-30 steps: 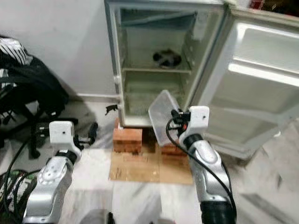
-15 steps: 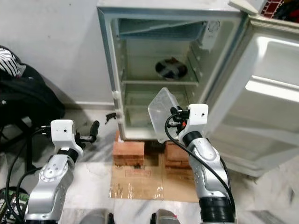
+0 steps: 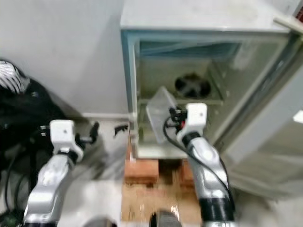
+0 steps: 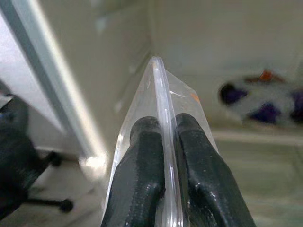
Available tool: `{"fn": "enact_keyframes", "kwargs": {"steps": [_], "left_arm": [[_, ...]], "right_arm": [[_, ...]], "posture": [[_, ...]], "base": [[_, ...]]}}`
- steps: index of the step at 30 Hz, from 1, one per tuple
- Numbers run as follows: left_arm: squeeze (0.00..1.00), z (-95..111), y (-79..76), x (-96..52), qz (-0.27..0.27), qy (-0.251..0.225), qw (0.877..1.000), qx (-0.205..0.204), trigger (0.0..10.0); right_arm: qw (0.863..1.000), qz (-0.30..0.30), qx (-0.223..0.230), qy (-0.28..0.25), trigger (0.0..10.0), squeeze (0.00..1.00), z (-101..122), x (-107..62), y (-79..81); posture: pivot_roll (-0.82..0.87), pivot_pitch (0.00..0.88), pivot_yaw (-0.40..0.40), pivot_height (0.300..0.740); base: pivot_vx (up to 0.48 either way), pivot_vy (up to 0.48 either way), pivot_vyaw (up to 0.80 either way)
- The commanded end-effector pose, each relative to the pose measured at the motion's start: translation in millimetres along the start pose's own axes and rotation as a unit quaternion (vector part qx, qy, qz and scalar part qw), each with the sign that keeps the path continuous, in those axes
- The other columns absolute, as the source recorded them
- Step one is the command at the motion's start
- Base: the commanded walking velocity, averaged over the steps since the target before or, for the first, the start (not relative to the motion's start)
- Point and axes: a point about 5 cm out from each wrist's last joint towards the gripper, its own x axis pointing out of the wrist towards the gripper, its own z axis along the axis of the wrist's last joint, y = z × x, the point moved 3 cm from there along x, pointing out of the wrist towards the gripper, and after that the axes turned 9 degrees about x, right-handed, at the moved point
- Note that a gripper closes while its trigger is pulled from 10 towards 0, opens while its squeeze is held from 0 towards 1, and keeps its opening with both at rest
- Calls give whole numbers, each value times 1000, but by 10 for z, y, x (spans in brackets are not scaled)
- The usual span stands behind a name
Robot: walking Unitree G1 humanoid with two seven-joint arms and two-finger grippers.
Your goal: Restocking fridge
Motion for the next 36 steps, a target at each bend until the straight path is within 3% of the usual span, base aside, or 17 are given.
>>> {"fn": "enact_keyframes", "kwargs": {"steps": [1, 5, 19, 32, 36], "left_arm": [[0, -20, 63, -16, 7, 4, 1000, 11, 10000], [0, -29, 22, -15, -1, 7, 1000, 12, 10000], [0, -17, -30, -20, -17, 3, 1000, 17, 10000], [0, -9, -44, -32, -20, 0, 1000, 16, 10000], [0, 17, -32, -36, -15, -9, 1000, -1, 10000]], "right_arm": [[1000, 7, 1, -14, 10000, 0, 52, 31, 68], [1000, -4, -3, -16, 10000, 0, 56, 31, 25], [999, -28, -11, -22, 10000, 0, 55, 32, -65], [999, -37, -17, -23, 10000, 0, 58, 27, -118], [999, -38, -17, -24, 10000, 0, 63, 29, -120]], "posture": [[48, 68, -38, 740], [48, 68, -38, 740], [50, 68, -37, 740], [48, 73, -37, 740], [48, 73, -37, 740]], "base": [[461, 0, 0], [382, 0, 0], [0, 0, 0], [0, -436, 0], [0, -232, 0]]}}
